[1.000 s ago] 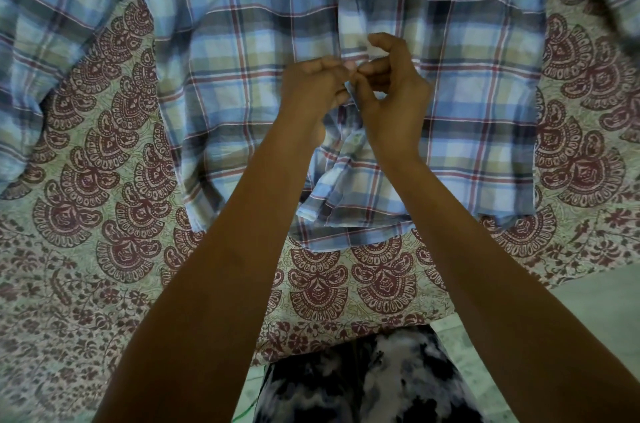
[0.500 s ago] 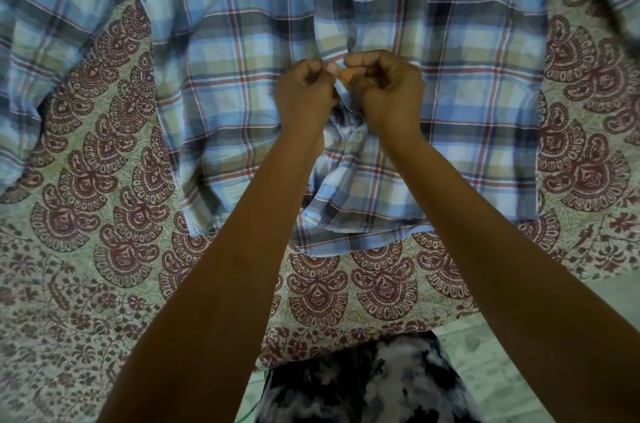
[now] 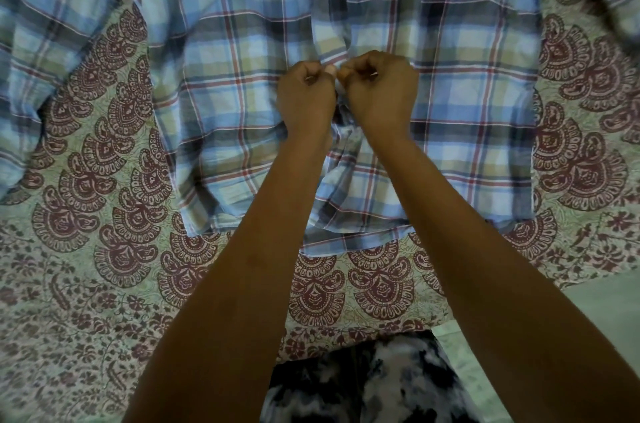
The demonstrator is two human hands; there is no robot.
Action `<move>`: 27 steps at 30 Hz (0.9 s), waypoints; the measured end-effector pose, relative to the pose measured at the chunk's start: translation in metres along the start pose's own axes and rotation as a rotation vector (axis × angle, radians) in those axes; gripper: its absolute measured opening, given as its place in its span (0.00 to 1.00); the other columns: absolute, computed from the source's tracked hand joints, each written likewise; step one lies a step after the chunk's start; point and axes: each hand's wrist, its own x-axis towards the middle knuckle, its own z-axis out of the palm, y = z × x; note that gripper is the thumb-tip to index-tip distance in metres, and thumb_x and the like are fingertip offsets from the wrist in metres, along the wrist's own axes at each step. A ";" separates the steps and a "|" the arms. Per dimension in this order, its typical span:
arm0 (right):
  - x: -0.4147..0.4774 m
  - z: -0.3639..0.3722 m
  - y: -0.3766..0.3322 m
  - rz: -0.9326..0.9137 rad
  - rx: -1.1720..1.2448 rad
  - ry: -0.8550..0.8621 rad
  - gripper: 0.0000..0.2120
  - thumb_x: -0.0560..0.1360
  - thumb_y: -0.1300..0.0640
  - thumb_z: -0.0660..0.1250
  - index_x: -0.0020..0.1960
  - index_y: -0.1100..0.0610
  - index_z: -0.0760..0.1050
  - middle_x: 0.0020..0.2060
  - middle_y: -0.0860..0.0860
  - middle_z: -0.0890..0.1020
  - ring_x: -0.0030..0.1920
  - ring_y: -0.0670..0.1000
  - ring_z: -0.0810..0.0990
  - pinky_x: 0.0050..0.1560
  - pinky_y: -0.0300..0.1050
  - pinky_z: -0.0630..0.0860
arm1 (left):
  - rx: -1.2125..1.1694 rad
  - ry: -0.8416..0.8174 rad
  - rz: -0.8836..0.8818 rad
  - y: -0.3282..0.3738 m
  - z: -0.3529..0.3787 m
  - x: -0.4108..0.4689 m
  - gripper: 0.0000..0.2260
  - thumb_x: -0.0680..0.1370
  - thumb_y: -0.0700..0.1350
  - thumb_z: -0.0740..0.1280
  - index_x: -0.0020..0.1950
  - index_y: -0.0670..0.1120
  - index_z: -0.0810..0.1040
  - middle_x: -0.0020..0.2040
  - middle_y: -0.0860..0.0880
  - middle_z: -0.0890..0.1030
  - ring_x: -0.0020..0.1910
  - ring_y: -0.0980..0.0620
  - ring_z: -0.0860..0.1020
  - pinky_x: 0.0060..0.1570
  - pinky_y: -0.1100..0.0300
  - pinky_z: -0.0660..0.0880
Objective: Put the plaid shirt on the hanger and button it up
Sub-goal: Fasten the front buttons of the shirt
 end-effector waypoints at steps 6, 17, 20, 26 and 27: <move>0.025 -0.024 -0.007 0.439 0.383 -0.387 0.06 0.71 0.67 0.69 0.36 0.62 0.77 0.34 0.57 0.79 0.35 0.51 0.80 0.39 0.39 0.80 | 0.275 -0.116 0.471 -0.003 -0.014 0.001 0.04 0.76 0.37 0.63 0.42 0.41 0.72 0.29 0.55 0.69 0.28 0.61 0.70 0.32 0.73 0.63; 0.028 -0.025 -0.010 0.506 0.359 -0.428 0.05 0.75 0.64 0.66 0.40 0.61 0.76 0.33 0.53 0.78 0.32 0.45 0.77 0.31 0.31 0.77 | 0.473 -0.045 0.644 0.000 -0.018 -0.002 0.07 0.75 0.40 0.66 0.51 0.40 0.73 0.34 0.51 0.77 0.33 0.55 0.76 0.35 0.61 0.71; 0.027 -0.027 -0.007 0.483 0.306 -0.420 0.09 0.75 0.65 0.65 0.36 0.58 0.74 0.32 0.53 0.77 0.31 0.46 0.76 0.32 0.34 0.76 | 0.233 -0.191 0.304 0.003 -0.021 0.011 0.08 0.72 0.38 0.70 0.40 0.47 0.73 0.35 0.54 0.77 0.34 0.59 0.77 0.41 0.61 0.77; 0.027 -0.015 -0.008 0.026 0.123 -0.095 0.08 0.71 0.61 0.64 0.43 0.64 0.78 0.38 0.55 0.81 0.39 0.50 0.80 0.45 0.40 0.76 | 0.146 -0.354 0.116 0.020 -0.033 0.023 0.09 0.73 0.33 0.67 0.39 0.46 0.77 0.33 0.52 0.80 0.27 0.62 0.79 0.33 0.69 0.77; 0.028 -0.012 -0.013 -0.024 0.125 -0.092 0.07 0.72 0.61 0.65 0.46 0.63 0.78 0.39 0.53 0.80 0.38 0.45 0.78 0.44 0.35 0.74 | 0.134 -0.339 0.131 0.023 -0.035 0.026 0.09 0.74 0.32 0.66 0.39 0.45 0.78 0.32 0.52 0.81 0.28 0.62 0.79 0.32 0.69 0.77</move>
